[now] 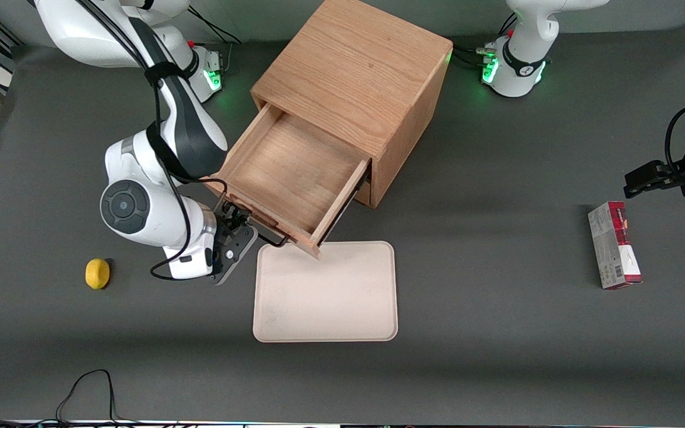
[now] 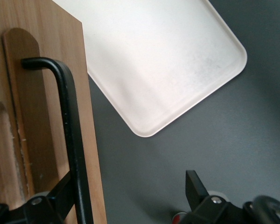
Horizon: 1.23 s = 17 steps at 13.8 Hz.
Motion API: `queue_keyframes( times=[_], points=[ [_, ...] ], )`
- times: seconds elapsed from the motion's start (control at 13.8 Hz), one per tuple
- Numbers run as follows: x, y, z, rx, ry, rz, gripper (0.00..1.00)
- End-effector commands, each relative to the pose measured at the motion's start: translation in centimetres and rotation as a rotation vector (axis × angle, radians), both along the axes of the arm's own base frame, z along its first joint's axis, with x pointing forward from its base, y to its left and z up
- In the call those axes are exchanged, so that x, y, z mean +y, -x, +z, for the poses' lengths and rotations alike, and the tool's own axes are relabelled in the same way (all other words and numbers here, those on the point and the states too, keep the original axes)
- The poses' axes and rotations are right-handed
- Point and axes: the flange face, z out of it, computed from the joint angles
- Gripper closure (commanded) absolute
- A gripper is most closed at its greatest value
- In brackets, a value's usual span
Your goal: Open upper drawer
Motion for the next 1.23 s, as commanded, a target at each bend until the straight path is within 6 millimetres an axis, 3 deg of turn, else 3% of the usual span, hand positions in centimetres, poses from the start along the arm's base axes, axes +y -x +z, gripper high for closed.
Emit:
queue_keyframes(
  times=[0.0, 0.22, 0.65, 0.87, 1.02, 1.16],
  points=[
    [-0.3, -1.2, -0.1, 0.001, -0.017, 0.018, 0.0],
    [-0.1, -1.3, 0.5, -0.005, -0.022, 0.01, 0.0],
    [-0.2, -1.9, 6.5, -0.054, -0.039, 0.004, 0.0],
    [-1.3, -1.3, 9.0, -0.047, -0.034, -0.069, 0.0],
    [-2.0, -0.2, 12.0, -0.054, -0.024, -0.121, 0.0],
    [-4.6, 0.7, 14.8, -0.044, 0.005, -0.209, 0.0]
  ],
)
